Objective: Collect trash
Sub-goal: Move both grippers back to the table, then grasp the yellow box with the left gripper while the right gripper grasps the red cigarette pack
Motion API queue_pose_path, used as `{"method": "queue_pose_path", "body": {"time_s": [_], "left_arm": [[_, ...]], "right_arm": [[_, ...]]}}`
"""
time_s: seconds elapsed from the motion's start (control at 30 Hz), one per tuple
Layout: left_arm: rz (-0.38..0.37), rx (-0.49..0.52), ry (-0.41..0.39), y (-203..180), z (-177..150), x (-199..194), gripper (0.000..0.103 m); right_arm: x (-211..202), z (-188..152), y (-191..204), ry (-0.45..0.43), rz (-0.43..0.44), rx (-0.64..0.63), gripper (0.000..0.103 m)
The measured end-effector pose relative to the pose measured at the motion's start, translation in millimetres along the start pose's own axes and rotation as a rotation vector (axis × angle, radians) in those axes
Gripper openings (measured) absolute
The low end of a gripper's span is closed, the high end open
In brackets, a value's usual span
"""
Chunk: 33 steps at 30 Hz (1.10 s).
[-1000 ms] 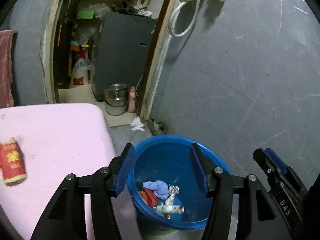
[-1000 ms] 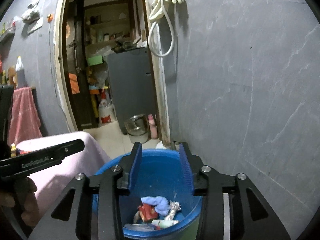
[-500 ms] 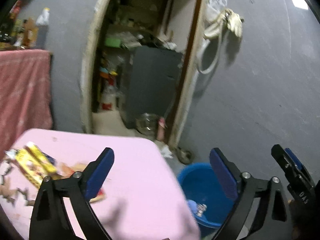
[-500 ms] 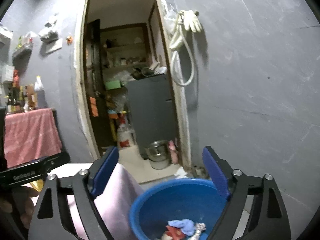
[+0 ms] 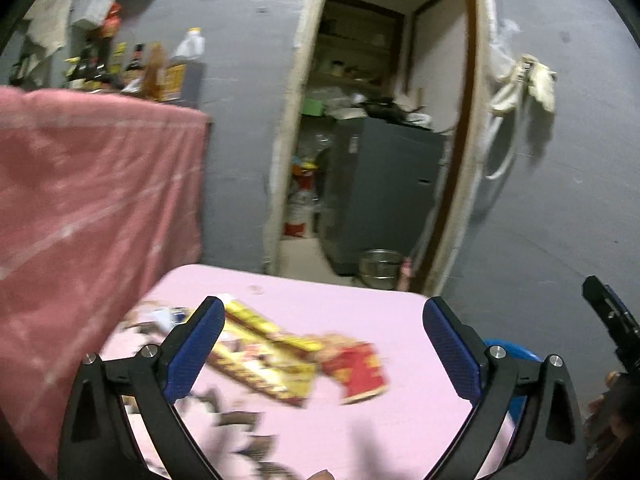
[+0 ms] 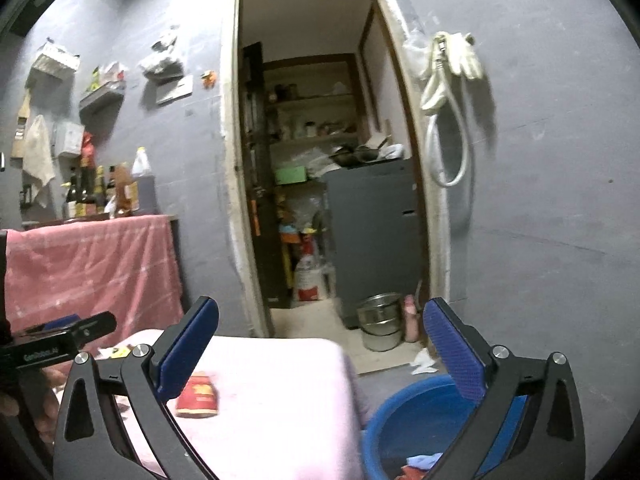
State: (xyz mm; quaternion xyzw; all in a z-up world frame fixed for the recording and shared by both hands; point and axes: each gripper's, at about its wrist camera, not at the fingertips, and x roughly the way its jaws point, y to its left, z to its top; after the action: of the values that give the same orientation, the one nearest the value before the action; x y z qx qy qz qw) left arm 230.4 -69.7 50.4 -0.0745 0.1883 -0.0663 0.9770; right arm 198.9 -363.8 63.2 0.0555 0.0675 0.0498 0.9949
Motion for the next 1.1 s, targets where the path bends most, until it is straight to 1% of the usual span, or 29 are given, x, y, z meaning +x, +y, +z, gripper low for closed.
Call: {"method": "queue_pose_path", "body": {"time_s": [0.2,0.3,0.43,0.5,0.63,0.8,0.83,0.87,0.93,1.0,1.07,1.1], "left_arm": [[0.103,-0.026,0.041,46.2,-3.6,3.4,0.097],[0.126,-0.033,0.074,59.6,-6.9,9.0,0.097],[0.129,-0.057,0.136,75.1,-13.6,20.9,0.097],[0.119,-0.079,0.171,81.2,-16.4,28.3,0.097],[0.117,-0.104,0.215,89.8,-20.4,38.5,0.097],[0.12,-0.118,0.256,99.6,-23.0,47.4,0.096],[0.115,-0.125,0.264,101.6,-23.1,49.2,0.096],[0.112,-0.133,0.271,103.1,-23.1,50.5,0.095],[0.103,-0.152,0.284,107.0,-23.2,53.3,0.089],[0.08,-0.175,0.314,111.4,-24.1,58.8,0.074],[0.057,-0.2,0.345,114.5,-26.2,64.2,0.067],[0.047,-0.208,0.354,115.2,-26.7,65.8,0.063]], "right_arm": [[22.0,-6.0,27.6,0.047,0.045,-0.013,0.103],[32.9,-10.4,37.8,0.083,0.062,-0.018,0.103],[52.8,-16.7,51.4,0.152,0.089,-0.036,0.103],[66.5,-22.4,57.7,0.218,0.119,-0.044,0.103],[86.1,-35.1,69.0,0.316,0.144,-0.085,0.103],[104.2,-52.0,76.4,0.437,0.182,-0.087,0.103],[106.6,-53.9,77.3,0.449,0.186,-0.088,0.103],[109.8,-56.7,79.0,0.47,0.192,-0.091,0.103],[114.8,-60.1,81.9,0.498,0.2,-0.095,0.1],[120.4,-65.3,85.7,0.535,0.21,-0.103,0.096],[124.1,-69.2,88.0,0.558,0.211,-0.115,0.086],[125.8,-71.6,88.9,0.57,0.213,-0.119,0.085]]}}
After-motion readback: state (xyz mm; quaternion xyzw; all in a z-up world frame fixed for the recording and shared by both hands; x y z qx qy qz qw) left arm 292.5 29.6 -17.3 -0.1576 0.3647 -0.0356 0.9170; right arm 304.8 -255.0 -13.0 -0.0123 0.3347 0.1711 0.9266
